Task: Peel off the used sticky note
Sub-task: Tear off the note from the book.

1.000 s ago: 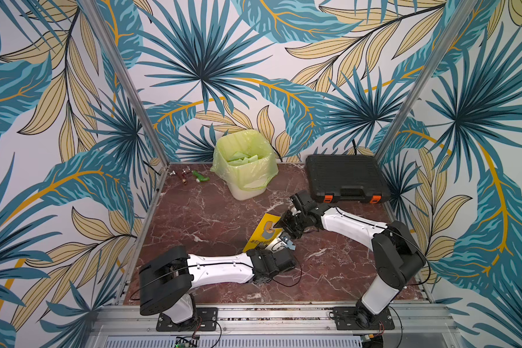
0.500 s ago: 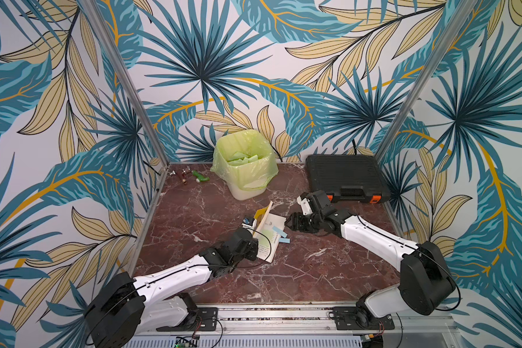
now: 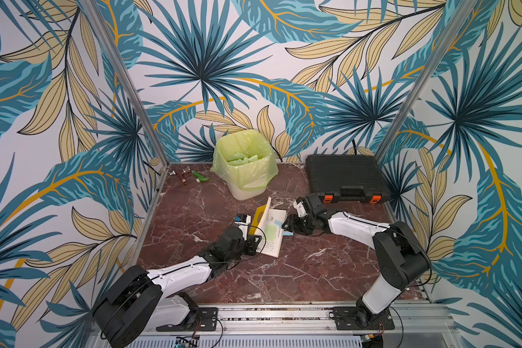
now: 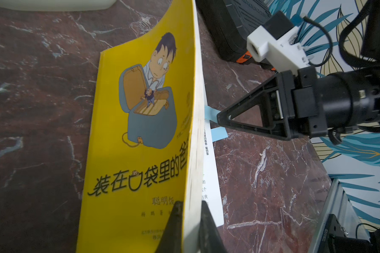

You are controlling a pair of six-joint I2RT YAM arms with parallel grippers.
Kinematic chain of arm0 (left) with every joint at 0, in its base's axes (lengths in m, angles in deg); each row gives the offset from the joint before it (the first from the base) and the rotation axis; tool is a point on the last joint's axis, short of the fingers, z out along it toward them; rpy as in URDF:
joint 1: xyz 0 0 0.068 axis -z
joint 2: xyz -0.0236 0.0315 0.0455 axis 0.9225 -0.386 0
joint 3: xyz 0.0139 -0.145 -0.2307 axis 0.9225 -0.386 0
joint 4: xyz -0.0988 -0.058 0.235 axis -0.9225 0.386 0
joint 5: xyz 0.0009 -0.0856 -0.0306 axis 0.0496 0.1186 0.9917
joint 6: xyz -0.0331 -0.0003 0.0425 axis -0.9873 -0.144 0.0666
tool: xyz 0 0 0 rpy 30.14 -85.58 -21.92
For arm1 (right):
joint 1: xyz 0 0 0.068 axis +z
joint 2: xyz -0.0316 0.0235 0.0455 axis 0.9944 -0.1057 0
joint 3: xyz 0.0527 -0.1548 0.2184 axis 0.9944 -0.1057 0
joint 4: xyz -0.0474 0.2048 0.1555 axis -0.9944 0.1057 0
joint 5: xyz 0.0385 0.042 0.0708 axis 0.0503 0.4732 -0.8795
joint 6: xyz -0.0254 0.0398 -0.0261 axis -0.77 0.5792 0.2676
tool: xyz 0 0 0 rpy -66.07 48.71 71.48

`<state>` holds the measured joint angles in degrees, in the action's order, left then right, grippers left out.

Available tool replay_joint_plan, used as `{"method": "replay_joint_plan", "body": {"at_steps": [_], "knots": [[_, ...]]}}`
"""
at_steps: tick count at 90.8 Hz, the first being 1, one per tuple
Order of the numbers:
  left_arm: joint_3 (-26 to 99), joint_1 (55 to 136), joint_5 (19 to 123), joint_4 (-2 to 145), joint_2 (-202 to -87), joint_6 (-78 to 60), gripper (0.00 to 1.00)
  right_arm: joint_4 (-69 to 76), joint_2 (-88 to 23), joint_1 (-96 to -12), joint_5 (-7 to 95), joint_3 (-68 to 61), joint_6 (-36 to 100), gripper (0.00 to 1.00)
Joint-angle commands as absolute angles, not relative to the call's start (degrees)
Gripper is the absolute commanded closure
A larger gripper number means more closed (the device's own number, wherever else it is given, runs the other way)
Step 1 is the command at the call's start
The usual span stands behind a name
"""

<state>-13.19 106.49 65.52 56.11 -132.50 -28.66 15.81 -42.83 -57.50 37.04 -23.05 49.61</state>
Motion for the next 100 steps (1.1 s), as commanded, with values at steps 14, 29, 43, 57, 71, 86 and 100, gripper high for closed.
{"method": "replay_joint_plan", "body": {"at_steps": [14, 29, 43, 57, 71, 86, 100], "knots": [[-14.0, 106.1, 69.7, 53.3, -133.5, -30.9, 1.0, 10.8, -45.6, -57.6, 34.2, -21.4, 53.2, 0.64], [-13.2, 106.1, 70.2, 53.4, -134.4, -30.6, 1.0, 13.8, -44.5, -57.6, 37.5, -21.4, 52.3, 0.77], [-12.2, 106.0, 71.0, 52.8, -136.6, -30.5, 1.0, 18.0, -43.3, -57.6, 39.8, -20.8, 50.8, 0.94], [-10.7, 106.0, 71.7, 52.1, -139.3, -30.4, 1.0, 25.3, -42.6, -55.9, 43.9, -17.4, 46.9, 1.0], [-9.2, 106.0, 72.4, 51.1, -142.0, -30.6, 1.0, 31.5, -42.6, -53.0, 46.6, -14.1, 42.5, 1.0], [-7.5, 106.0, 73.5, 50.7, -144.9, -30.7, 1.0, 35.4, -43.2, -50.9, 48.3, -11.8, 39.6, 1.0], [-6.5, 106.0, 73.9, 50.7, -146.2, -30.9, 1.0, 35.7, -41.3, -51.0, 49.4, -10.0, 37.9, 1.0]]}}
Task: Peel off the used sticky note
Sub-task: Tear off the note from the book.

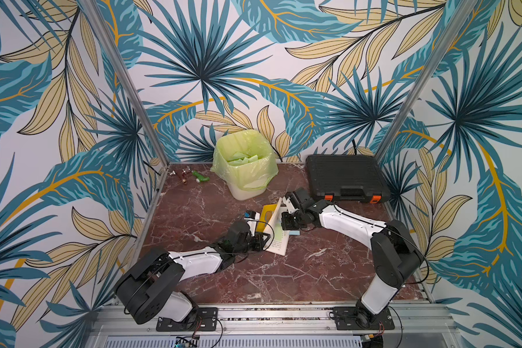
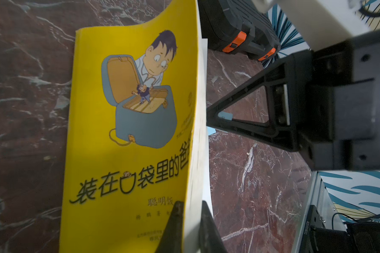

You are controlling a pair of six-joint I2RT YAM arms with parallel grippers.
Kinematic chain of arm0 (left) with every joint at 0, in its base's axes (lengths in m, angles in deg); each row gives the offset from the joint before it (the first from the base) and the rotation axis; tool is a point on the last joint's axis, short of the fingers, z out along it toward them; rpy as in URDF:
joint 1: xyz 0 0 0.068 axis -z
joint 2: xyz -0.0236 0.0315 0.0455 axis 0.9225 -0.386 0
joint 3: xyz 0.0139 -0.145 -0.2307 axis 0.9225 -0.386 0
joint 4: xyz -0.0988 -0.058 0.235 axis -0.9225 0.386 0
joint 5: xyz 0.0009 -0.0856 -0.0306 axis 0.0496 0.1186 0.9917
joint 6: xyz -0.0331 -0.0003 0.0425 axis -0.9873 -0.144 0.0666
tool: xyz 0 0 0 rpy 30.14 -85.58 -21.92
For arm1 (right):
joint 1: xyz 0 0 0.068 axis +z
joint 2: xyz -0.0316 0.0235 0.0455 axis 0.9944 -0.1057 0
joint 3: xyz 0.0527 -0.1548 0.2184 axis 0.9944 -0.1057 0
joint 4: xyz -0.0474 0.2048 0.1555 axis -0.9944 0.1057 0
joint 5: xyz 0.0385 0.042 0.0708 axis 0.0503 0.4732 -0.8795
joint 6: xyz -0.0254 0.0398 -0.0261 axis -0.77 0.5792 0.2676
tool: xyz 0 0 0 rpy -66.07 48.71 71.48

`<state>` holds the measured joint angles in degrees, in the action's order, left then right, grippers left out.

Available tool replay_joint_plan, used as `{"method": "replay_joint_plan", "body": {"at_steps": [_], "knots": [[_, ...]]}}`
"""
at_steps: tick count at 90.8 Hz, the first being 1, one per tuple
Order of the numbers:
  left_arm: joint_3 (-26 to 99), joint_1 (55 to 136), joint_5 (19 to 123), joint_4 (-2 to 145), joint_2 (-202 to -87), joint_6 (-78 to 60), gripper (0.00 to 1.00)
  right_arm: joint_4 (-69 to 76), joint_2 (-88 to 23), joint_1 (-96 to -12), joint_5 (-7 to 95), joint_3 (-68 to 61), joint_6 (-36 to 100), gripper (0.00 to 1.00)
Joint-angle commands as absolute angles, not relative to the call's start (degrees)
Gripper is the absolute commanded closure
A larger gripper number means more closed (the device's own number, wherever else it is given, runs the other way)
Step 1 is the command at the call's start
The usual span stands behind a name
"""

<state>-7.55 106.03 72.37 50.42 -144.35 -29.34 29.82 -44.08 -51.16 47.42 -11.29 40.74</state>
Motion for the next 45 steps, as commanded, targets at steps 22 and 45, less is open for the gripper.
{"method": "replay_joint_plan", "body": {"at_steps": [22, 45], "knots": [[-6.5, 106.0, 73.2, 51.2, -145.9, -31.1, 1.0, 40.5, -45.6, -50.3, 48.9, -5.9, 37.0, 1.0], [-6.0, 106.0, 73.0, 51.6, -146.2, -30.9, 1.0, 38.3, -45.6, -49.6, 46.0, -11.7, 39.2, 1.0]]}}
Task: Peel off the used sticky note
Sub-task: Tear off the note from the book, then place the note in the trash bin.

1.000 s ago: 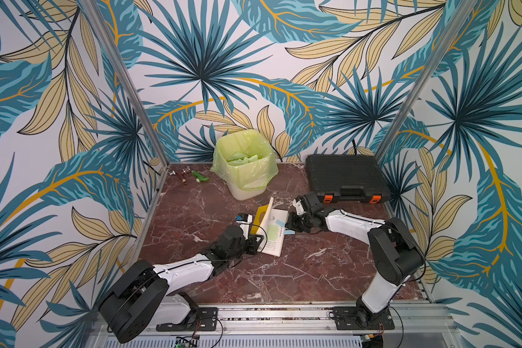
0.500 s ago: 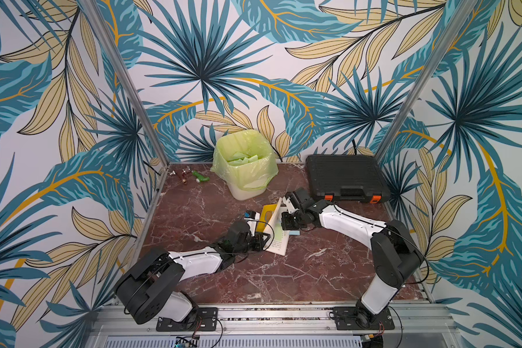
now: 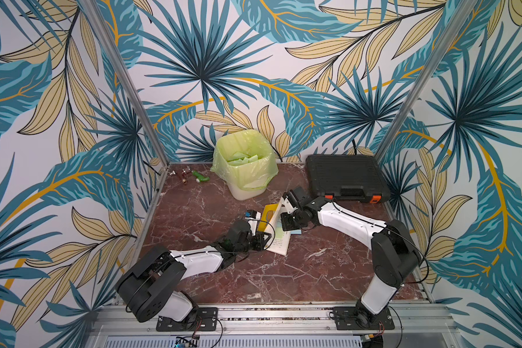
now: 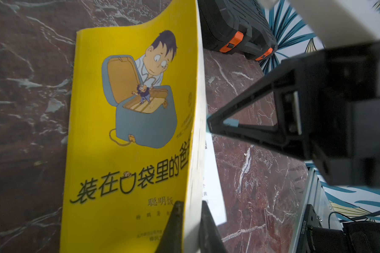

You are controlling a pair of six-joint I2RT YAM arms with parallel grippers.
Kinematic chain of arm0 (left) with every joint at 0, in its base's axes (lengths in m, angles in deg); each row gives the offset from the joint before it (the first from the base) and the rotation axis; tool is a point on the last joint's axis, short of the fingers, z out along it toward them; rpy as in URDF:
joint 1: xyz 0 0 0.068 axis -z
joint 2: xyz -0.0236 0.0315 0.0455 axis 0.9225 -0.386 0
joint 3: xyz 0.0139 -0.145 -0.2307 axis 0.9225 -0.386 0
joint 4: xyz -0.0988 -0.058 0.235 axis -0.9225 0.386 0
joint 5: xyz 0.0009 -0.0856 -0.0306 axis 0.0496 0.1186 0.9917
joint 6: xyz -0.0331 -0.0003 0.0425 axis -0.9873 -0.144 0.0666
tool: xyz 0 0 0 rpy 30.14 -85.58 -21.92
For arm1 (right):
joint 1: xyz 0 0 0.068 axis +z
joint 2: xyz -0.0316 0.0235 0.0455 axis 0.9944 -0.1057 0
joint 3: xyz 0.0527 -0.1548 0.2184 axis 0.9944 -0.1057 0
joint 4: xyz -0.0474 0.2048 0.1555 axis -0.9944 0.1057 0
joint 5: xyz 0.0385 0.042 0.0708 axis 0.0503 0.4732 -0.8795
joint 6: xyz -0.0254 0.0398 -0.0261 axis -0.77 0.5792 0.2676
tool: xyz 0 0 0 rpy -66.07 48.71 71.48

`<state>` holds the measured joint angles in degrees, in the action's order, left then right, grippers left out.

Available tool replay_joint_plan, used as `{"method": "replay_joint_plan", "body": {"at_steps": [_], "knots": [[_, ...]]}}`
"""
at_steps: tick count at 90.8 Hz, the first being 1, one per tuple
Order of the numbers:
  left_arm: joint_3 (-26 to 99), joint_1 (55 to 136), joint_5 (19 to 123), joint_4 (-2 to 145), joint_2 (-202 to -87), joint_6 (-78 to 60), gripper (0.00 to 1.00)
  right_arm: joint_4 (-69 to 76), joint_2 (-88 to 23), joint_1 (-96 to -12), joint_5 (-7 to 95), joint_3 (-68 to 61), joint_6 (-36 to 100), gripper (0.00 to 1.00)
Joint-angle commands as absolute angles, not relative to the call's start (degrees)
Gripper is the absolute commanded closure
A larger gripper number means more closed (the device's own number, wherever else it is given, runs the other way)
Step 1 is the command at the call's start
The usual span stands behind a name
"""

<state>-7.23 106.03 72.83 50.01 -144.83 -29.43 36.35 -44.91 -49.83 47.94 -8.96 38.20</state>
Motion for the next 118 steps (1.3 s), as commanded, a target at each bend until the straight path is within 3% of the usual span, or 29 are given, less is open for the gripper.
{"method": "replay_joint_plan", "body": {"at_steps": [1, 18, 38, 51, 71, 83, 93, 107, 118], "knots": [[-5.9, 106.0, 73.0, 51.7, -146.2, -30.8, 1.0, 38.2, -45.3, -49.5, 46.2, -11.9, 39.3, 1.0], [-5.7, 106.0, 73.2, 52.3, -146.3, -30.5, 1.0, 38.9, -37.8, -51.7, 51.3, -10.8, 39.8, 1.0], [-7.2, 105.9, 73.1, 51.4, -144.8, -30.9, 1.0, 33.2, -33.2, -56.0, 46.1, -0.2, 38.5, 1.0], [-7.8, 105.9, 73.1, 51.2, -144.3, -31.0, 1.0, 28.2, -41.4, -55.6, 37.5, 14.5, 38.4, 1.0], [-8.1, 105.8, 72.7, 51.6, -142.8, -30.5, 1.0, 37.6, -63.6, -55.4, 38.5, 47.3, 35.5, 1.0], [-8.5, 105.8, 72.5, 52.3, -141.7, -30.3, 1.0, 39.6, -72.7, -55.4, 39.8, 60.3, 34.9, 0.98], [-8.9, 105.8, 72.5, 52.4, -140.7, -30.3, 1.0, 39.0, -73.8, -55.4, 40.8, 62.5, 34.2, 0.9], [-9.2, 105.8, 72.1, 52.6, -140.2, -30.1, 1.0, 41.4, -69.9, -55.4, 41.1, 61.7, 30.7, 0.68], [-9.0, 105.8, 72.4, 52.5, -140.1, -29.7, 1.0, 41.1, -62.5, -55.5, 41.4, 52.6, 27.4, 0.6]]}}
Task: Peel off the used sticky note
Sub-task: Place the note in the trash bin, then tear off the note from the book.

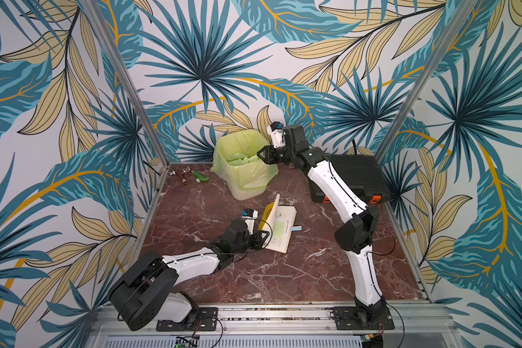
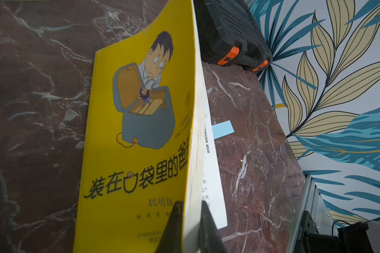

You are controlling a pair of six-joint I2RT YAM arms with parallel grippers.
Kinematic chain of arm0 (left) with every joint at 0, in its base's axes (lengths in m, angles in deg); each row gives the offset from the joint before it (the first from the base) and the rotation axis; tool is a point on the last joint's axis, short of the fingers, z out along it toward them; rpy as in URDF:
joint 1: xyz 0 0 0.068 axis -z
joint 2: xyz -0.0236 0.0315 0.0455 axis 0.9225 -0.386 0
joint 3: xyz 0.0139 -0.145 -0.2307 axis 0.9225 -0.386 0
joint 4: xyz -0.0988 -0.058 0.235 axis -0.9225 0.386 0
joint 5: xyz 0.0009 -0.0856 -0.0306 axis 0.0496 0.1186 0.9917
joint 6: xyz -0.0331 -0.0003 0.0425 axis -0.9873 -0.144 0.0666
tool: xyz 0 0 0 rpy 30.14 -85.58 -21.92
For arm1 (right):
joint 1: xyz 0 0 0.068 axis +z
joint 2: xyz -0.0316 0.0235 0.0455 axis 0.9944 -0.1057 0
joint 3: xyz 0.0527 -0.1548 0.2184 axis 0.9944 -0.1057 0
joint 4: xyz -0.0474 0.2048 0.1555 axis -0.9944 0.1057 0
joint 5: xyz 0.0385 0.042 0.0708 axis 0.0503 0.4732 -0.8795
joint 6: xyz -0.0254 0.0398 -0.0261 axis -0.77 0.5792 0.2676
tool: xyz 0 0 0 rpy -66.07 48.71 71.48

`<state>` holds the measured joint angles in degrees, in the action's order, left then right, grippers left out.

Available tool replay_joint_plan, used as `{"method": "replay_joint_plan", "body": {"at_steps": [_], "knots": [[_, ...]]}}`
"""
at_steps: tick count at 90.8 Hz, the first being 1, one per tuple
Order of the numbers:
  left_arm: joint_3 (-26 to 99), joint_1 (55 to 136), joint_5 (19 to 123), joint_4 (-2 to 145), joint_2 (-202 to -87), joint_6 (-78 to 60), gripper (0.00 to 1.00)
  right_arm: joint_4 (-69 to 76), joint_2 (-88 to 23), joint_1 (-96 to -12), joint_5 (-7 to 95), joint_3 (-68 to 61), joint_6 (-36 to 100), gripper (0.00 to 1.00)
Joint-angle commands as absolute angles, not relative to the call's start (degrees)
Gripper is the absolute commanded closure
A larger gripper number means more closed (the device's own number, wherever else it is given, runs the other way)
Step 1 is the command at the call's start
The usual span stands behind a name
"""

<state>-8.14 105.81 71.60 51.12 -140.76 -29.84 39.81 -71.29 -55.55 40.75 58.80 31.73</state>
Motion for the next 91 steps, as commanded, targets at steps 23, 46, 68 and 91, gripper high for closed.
{"method": "replay_joint_plan", "body": {"at_steps": [23, 46, 68, 91], "knots": [[-8.1, 105.0, 74.6, 50.7, -141.6, -29.6, 1.0, 34.7, -44.6, -55.4, 40.3, 21.7, 24.4, 0.58], [-5.3, 104.6, 78.3, 49.6, -146.2, -29.6, 1.0, 27.0, -36.7, -55.3, 40.0, -4.8, 25.3, 0.57], [-3.7, 104.5, 79.5, 48.9, -148.5, -30.0, 1.0, 20.1, -36.8, -53.4, 41.6, -19.1, 25.7, 0.57], [-3.3, 104.3, 80.2, 48.4, -148.6, -31.1, 1.0, 14.3, -40.4, -48.8, 47.3, -25.6, 24.0, 0.52]]}}
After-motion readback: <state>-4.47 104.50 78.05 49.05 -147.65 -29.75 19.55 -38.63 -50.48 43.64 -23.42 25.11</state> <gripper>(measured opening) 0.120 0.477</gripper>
